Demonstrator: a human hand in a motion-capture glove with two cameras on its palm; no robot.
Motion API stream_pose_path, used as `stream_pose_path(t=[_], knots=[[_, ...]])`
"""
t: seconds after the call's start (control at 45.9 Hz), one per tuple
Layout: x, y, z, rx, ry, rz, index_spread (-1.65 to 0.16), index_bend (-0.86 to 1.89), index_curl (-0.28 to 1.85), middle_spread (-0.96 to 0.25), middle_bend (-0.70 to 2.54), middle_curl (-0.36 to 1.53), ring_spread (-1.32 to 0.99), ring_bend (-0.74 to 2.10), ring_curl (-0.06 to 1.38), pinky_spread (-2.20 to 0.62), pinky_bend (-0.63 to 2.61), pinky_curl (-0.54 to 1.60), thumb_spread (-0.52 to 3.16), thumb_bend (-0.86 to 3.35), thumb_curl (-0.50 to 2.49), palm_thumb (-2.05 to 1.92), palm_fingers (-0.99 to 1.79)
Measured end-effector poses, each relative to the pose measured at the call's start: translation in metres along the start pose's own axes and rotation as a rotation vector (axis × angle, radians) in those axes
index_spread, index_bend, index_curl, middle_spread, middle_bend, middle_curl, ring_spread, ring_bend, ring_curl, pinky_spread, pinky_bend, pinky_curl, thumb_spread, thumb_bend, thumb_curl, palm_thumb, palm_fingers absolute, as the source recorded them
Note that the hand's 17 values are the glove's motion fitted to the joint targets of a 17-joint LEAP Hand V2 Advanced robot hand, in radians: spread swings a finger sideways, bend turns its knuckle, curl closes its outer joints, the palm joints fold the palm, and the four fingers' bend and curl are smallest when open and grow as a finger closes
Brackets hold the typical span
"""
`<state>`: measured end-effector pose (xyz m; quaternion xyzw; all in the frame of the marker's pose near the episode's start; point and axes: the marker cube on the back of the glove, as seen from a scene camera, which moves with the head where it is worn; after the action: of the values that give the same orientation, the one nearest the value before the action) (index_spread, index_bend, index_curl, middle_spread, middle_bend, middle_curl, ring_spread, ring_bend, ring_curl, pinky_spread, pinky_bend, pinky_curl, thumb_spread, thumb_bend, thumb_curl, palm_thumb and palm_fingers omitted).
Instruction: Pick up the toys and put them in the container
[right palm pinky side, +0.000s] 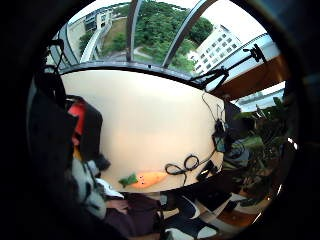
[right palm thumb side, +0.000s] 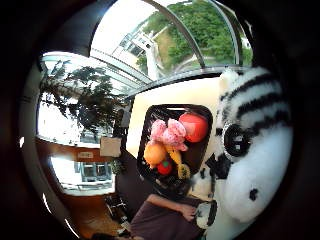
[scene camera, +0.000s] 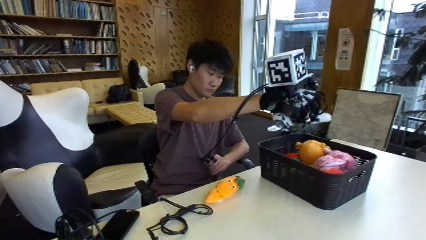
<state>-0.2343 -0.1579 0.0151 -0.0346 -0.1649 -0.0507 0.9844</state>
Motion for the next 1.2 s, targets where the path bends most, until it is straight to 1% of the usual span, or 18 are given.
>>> stream_pose_path(t=[0.109,0.196,0.305,0.458,0.523,0.545,0.567,0.589,0.61,0.632,0.654,0.676,0.698,0.785,0.894,1.003,1.199], knots=[[-0.046,0.014,-0.013,0.011,-0.013,-0.067,-0.47,0.55,0.31,-0.35,0.92,0.73,-0.43,1.32,0.65,-0.40,1.28,0.54,0.46,0.18,0.92,0.77,0.83],[-0.080,0.024,-0.008,0.004,-0.029,-0.123,-0.48,0.57,0.33,-0.35,0.93,0.76,-0.43,1.34,0.67,-0.40,1.30,0.55,0.42,0.18,0.95,0.76,0.81],[-0.112,0.036,0.022,-0.033,-0.010,-0.173,-0.50,0.59,0.37,-0.36,0.93,0.80,-0.43,1.36,0.68,-0.40,1.32,0.56,0.38,0.17,0.98,0.75,0.78],[-0.131,0.046,0.066,-0.048,0.021,-0.161,-0.50,0.58,0.42,-0.37,0.90,0.84,-0.42,1.38,0.69,-0.40,1.36,0.57,0.35,0.13,1.01,0.73,0.70],[-0.137,0.054,0.090,-0.142,-0.008,-0.142,-0.50,0.55,0.43,-0.38,0.88,0.85,-0.42,1.39,0.69,-0.40,1.39,0.58,0.36,0.11,1.01,0.71,0.66],[-0.139,0.057,0.098,-0.200,-0.011,-0.143,-0.48,0.50,0.42,-0.38,0.84,0.85,-0.42,1.39,0.68,-0.40,1.41,0.58,0.37,0.09,1.00,0.68,0.61],[-0.140,0.060,0.107,-0.263,-0.009,-0.149,-0.46,0.42,0.41,-0.37,0.75,0.83,-0.42,1.37,0.68,-0.40,1.46,0.58,0.40,0.07,1.00,0.66,0.47],[-0.140,0.064,0.114,-0.324,-0.005,-0.159,-0.43,0.39,0.42,-0.36,0.68,0.81,-0.41,1.37,0.68,-0.39,1.51,0.60,0.46,0.06,0.99,0.64,0.42],[-0.139,0.066,0.119,-0.379,-0.003,-0.172,-0.41,0.32,0.41,-0.34,0.63,0.79,-0.39,1.36,0.67,-0.39,1.50,0.58,0.56,0.01,0.98,0.54,0.33],[-0.136,0.068,0.122,-0.420,-0.005,-0.187,-0.38,0.24,0.39,-0.30,0.50,0.75,-0.36,1.30,0.66,-0.35,1.47,0.57,0.65,-0.02,0.95,0.48,-0.02],[-0.133,0.069,0.122,-0.444,-0.009,-0.200,-0.34,0.25,0.43,-0.26,0.43,0.74,-0.31,1.25,0.67,-0.31,1.45,0.60,0.72,-0.04,0.92,0.43,-0.26],[-0.129,0.069,0.122,-0.451,-0.015,-0.211,-0.31,0.24,0.42,-0.20,0.34,0.70,-0.25,1.08,0.63,-0.25,1.40,0.59,0.79,-0.09,0.89,0.32,-0.54],[-0.126,0.070,0.120,-0.444,-0.019,-0.219,-0.29,0.21,0.40,-0.16,0.29,0.68,-0.22,0.96,0.60,-0.21,1.36,0.57,0.84,-0.12,0.85,0.24,-0.62],[-0.114,0.073,0.105,-0.397,-0.019,-0.215,-0.24,0.13,0.34,-0.06,0.15,0.59,-0.12,0.68,0.49,-0.12,1.20,0.49,1.01,-0.08,0.75,0.09,-0.55],[-0.082,0.079,0.072,-0.366,0.003,-0.190,-0.21,0.09,0.31,0.00,0.11,0.52,-0.05,0.50,0.40,-0.05,1.06,0.42,1.16,-0.04,0.67,0.01,-0.45],[-0.042,0.092,0.039,-0.322,0.050,-0.148,-0.19,0.08,0.28,0.03,0.09,0.46,0.00,0.42,0.36,-0.01,0.97,0.38,1.25,-0.02,0.60,-0.01,-0.39],[0.051,0.118,-0.020,-0.273,0.117,-0.029,-0.18,0.08,0.25,0.05,0.10,0.38,0.03,0.34,0.34,0.02,0.85,0.34,1.35,-0.01,0.51,0.00,-0.34]])
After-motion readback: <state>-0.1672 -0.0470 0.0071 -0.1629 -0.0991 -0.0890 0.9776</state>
